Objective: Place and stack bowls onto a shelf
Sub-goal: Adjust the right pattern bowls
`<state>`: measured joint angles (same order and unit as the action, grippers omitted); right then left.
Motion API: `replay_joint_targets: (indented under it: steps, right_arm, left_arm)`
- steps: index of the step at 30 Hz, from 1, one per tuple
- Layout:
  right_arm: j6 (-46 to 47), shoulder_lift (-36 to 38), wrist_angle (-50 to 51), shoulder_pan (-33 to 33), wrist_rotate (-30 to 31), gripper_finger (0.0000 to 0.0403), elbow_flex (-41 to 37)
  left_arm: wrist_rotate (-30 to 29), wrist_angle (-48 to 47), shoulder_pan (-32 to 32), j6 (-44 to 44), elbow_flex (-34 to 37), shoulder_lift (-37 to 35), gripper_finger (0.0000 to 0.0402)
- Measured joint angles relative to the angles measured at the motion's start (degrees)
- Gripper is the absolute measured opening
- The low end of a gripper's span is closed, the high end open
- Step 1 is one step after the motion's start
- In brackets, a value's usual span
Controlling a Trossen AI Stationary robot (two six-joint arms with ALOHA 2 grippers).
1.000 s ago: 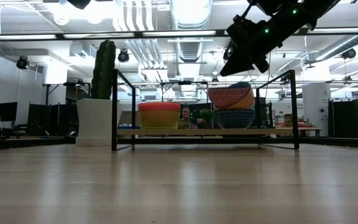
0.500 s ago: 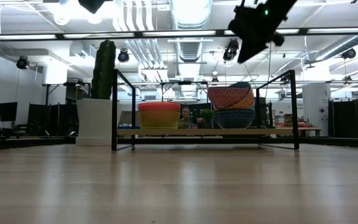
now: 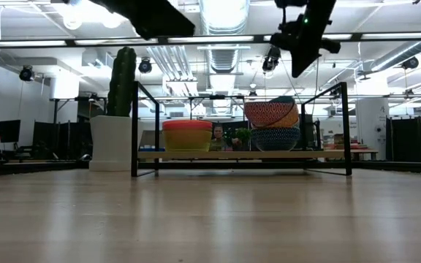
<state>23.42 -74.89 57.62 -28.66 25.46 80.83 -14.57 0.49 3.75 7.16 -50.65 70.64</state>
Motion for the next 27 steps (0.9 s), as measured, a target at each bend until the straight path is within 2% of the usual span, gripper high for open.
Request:
replay_joint_targets:
  steps: [2, 7, 9, 18, 27]
  right_arm:
    - [-0.42, -1.52, 0.00, -2.93, -1.06, 0.0009, 1.12]
    - [-5.34, -6.63, -0.04, -8.65, -11.40, 0.0009, 3.04]
    - [-6.84, -8.47, -0.11, -9.40, -13.14, 0.0009, 3.27]
    - [-7.99, -13.42, -0.65, -9.51, -13.48, 0.0009, 3.29]
    - [-9.37, -15.98, -0.87, -9.53, -13.77, 0.0009, 3.29]
  left_arm:
    - [0.04, -0.17, -1.76, -0.02, -1.18, 2.58, 0.0130]
    - [0.76, -0.26, -4.61, 0.38, -4.66, 8.83, 0.0130]
    - [2.21, -0.35, -5.35, 1.06, -5.80, 10.91, 0.0130]
    - [3.30, 1.07, -8.51, 1.79, -8.60, 17.46, 0.0130]
    - [3.27, 6.41, -10.82, 1.83, -8.70, 21.68, 0.0130]
